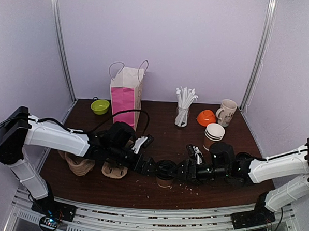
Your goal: Pack the takeout coffee
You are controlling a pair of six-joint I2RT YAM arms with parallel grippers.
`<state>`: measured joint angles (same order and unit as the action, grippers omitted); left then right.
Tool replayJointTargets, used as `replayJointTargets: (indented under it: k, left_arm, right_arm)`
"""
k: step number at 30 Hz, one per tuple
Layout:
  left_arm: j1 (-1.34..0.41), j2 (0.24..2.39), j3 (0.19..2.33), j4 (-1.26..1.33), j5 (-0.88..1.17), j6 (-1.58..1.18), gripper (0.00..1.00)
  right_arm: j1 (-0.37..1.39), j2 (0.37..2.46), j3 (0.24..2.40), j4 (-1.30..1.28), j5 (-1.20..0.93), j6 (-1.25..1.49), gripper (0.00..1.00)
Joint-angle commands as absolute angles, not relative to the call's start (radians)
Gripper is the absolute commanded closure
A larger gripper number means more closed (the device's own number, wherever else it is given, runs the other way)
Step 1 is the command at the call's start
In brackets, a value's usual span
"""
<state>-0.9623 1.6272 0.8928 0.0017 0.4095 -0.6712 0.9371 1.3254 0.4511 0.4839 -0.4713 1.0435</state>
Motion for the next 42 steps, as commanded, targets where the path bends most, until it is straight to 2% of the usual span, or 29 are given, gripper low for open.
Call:
replayJointTargets:
  k: [1, 6, 13, 27, 42]
  left_arm:
    - [-0.966, 1.62, 0.882, 0.061, 0.429, -0.665, 0.1]
    - [-0.966, 1.632, 0.88, 0.066, 0.431, -0.668, 0.11]
    - [-0.967, 1.641, 0.879, 0.067, 0.429, -0.667, 0.15]
    - [-0.966, 1.671, 0.877, 0.074, 0.431, -0.665, 0.22]
    - [-0.967, 1.714, 0.877, 0.074, 0.436, -0.666, 0.39]
  right_arm:
    - [0.949, 1.305, 0.433, 0.455, -0.474, 1.018, 0.2]
    - [0.953, 1.34, 0.417, 0.497, -0.488, 1.043, 0.35]
    - [0.957, 1.376, 0.429, 0.503, -0.47, 1.054, 0.43]
    - [0.956, 1.402, 0.403, 0.57, -0.421, 1.123, 0.43]
    - [0.955, 1.437, 0.368, 0.599, -0.399, 1.189, 0.51]
